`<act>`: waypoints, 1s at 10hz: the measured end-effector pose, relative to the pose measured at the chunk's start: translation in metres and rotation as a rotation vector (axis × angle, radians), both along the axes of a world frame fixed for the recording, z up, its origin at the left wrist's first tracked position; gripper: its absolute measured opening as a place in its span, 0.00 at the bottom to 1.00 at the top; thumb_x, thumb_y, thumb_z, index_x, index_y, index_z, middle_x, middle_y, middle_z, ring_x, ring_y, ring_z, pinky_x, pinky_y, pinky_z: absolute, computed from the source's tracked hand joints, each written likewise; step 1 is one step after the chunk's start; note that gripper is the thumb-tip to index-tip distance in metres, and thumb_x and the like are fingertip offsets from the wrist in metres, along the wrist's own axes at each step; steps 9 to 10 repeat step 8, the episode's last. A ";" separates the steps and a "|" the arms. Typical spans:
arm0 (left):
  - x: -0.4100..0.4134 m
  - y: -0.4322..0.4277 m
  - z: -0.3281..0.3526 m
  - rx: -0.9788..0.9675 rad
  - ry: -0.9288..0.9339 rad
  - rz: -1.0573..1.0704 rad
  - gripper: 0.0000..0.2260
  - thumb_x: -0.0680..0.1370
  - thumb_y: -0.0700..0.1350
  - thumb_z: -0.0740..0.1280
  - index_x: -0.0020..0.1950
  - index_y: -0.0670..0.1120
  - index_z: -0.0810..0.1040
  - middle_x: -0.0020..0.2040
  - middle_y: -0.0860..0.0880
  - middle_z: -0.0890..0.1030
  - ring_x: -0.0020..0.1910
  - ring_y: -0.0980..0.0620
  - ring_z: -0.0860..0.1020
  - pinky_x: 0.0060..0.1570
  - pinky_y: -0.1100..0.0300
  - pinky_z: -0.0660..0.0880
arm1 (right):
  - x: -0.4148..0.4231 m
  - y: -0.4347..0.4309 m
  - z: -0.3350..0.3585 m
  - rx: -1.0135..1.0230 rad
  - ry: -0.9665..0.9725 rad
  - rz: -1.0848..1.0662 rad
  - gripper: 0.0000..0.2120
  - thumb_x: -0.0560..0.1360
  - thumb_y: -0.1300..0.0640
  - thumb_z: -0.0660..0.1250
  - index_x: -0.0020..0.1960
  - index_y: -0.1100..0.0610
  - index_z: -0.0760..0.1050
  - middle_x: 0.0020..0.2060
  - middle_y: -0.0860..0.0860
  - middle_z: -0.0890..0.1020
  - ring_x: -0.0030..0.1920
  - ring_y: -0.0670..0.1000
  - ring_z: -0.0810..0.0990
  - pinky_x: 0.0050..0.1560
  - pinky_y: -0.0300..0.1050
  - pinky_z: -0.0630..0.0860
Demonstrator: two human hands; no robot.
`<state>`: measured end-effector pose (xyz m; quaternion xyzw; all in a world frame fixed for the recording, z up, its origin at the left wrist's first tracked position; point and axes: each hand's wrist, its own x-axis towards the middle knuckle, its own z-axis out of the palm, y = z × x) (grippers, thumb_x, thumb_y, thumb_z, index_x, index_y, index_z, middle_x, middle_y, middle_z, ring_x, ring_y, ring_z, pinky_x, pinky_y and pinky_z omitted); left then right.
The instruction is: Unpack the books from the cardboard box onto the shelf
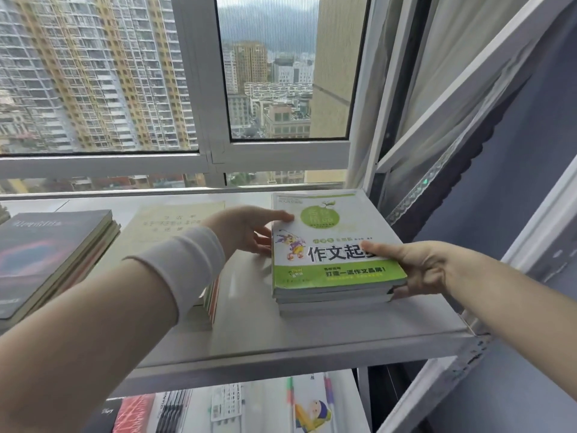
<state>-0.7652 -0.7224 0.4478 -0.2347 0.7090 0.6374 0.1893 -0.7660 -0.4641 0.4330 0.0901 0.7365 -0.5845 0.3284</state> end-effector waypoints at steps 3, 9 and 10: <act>-0.005 -0.001 -0.001 -0.087 0.008 -0.045 0.30 0.72 0.47 0.73 0.70 0.39 0.67 0.66 0.38 0.75 0.49 0.42 0.82 0.40 0.50 0.82 | -0.004 -0.001 0.005 0.013 -0.002 -0.018 0.35 0.49 0.54 0.77 0.56 0.60 0.78 0.49 0.59 0.84 0.32 0.52 0.85 0.38 0.54 0.83; 0.022 -0.001 0.011 -0.717 0.335 0.050 0.23 0.78 0.56 0.62 0.58 0.36 0.73 0.56 0.40 0.80 0.52 0.43 0.79 0.55 0.53 0.75 | 0.012 -0.018 0.034 0.519 0.443 0.139 0.40 0.67 0.36 0.67 0.70 0.60 0.66 0.69 0.56 0.70 0.67 0.59 0.70 0.63 0.51 0.70; 0.022 -0.001 0.011 -0.717 0.335 0.050 0.23 0.78 0.56 0.62 0.58 0.36 0.73 0.56 0.40 0.80 0.52 0.43 0.79 0.55 0.53 0.75 | 0.012 -0.018 0.034 0.519 0.443 0.139 0.40 0.67 0.36 0.67 0.70 0.60 0.66 0.69 0.56 0.70 0.67 0.59 0.70 0.63 0.51 0.70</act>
